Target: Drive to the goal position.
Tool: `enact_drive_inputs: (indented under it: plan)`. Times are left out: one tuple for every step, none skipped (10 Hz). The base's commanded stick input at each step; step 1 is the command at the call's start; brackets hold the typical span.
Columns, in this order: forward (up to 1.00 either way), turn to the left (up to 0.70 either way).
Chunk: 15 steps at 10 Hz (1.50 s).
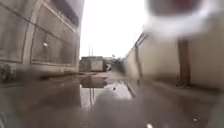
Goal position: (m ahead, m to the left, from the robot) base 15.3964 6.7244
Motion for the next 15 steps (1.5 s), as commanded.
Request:
enact_drive_inputs:
  plan:
    - [0.5, 0.07]
    - [0.5, 0.07]
    - [0.5, 0.07]
    - [0.5, 0.07]
    - [0.5, 0.07]
    - [0.5, 0.07]
    - [0.5, 0.07]
    - [0.5, 0.07]
    - [0.5, 0.07]
    - [0.5, 0.07]
    - [0.5, 0.07]
    - [0.5, 0.07]
    - [0.5, 0.06]
    - [0.5, 0.04]
    - [0.5, -0.09]
